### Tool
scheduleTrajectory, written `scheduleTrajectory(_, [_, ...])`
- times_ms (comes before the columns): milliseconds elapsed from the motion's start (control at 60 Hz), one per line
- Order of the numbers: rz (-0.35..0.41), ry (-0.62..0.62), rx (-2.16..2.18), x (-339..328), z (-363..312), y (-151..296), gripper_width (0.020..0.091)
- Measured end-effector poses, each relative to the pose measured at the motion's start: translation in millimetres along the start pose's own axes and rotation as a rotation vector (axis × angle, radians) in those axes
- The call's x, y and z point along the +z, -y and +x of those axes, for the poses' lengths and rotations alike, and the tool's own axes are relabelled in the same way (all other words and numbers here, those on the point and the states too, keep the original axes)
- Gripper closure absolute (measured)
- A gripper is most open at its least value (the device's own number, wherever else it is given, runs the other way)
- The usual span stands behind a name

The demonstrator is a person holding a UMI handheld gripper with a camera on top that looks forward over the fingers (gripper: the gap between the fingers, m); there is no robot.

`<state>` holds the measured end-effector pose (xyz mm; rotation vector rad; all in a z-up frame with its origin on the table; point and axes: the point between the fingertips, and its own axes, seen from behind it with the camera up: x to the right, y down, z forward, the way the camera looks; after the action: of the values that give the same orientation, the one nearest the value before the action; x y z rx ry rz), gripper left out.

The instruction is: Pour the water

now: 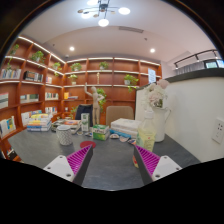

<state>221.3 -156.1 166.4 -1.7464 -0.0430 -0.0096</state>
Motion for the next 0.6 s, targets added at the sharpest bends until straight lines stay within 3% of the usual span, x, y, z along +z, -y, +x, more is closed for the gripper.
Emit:
scheduleTrajectory(33, [0.016, -0.022, 0.000, 0, 25, -35, 0.0263])
scheduleTrajectory(83, [0.030, -0.061, -0.012, 4, 48, -42, 0.0263])
scheduleTrajectory(233, [0.048, -0.138, -0.024, 31, 99, -48, 0.0257])
scheduleTrajectory(483, [0.031, -0.097, 0.041, 106, 125, -52, 0.0255])
scheduleTrajectory(600, [0.041, -0.114, 0.071, 124, 137, -48, 0.0354])
